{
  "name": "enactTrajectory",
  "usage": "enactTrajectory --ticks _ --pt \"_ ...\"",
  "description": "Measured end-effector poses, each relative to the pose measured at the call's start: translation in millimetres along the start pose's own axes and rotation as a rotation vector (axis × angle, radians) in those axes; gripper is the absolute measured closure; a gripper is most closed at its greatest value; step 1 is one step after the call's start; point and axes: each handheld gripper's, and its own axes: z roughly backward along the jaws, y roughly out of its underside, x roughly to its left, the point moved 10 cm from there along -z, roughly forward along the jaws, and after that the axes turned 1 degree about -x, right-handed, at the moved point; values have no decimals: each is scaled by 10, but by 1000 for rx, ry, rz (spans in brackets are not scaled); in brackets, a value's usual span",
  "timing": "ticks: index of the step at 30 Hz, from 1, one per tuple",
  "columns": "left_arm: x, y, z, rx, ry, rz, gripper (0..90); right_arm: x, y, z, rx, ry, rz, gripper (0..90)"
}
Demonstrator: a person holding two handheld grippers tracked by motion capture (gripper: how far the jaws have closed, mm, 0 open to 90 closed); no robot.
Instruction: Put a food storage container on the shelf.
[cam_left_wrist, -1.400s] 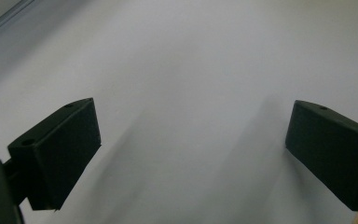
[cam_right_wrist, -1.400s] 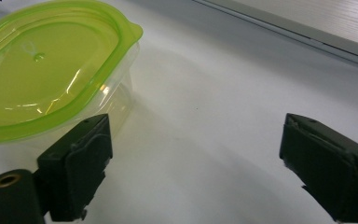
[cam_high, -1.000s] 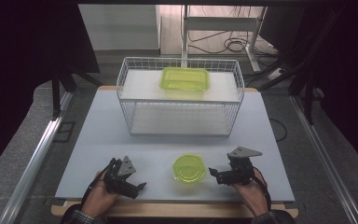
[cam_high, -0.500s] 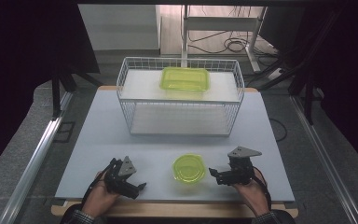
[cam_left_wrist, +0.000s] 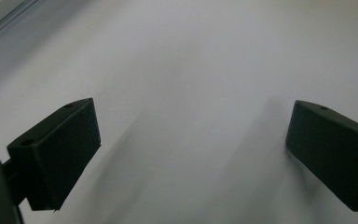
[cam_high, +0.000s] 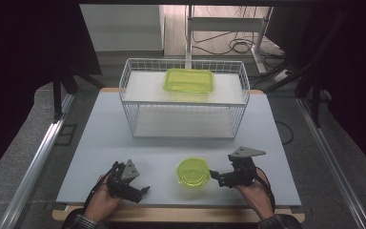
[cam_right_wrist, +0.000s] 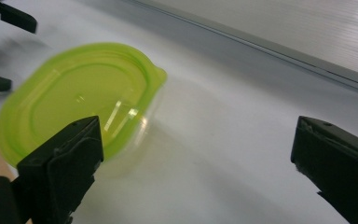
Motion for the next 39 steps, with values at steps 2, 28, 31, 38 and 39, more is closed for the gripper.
enactTrajectory --ticks 2,28,31,38,39 --pt "2 2 -2 1 -1 -1 29 27 -31 -10 -2 -11 -11 33" --pt "-8 10 -17 7 1 -5 30 154 -98 -233 130 -252 -280 513" --pt "-10 11 -17 8 2 -7 30 163 -82 -261 149 -267 -301 574" --pt "-16 11 -18 8 6 -8 31 161 -69 -258 165 -317 -366 710" --pt "-16 11 -18 8 6 -8 31 170 -61 -257 173 -332 -382 731"
